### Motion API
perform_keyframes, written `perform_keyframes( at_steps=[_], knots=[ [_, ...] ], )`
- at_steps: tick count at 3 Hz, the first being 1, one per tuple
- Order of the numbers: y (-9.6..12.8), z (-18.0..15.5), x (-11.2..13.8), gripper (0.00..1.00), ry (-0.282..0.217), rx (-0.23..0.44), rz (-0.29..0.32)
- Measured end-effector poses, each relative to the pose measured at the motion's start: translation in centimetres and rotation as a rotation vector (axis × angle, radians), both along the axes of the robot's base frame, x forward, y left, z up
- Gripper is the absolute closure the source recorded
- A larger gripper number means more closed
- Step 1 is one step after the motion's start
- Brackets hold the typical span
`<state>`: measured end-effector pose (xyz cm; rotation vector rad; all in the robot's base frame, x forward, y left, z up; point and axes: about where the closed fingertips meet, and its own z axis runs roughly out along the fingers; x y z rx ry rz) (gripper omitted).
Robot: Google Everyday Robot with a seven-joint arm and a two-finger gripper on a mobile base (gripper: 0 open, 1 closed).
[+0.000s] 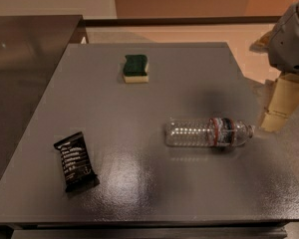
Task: Pick water bottle
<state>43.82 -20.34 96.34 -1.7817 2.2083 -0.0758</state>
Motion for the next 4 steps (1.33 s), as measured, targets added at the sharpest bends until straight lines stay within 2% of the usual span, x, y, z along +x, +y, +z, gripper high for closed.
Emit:
perform_keyframes(
  at_steps=[2, 4],
  knots=[
    [2.7, -4.2, -0.1, 0.0, 0.04, -0.027, 0.092],
    [3.5, -8.2, -0.1, 0.0, 0.095, -0.05, 0.133]
  ],
)
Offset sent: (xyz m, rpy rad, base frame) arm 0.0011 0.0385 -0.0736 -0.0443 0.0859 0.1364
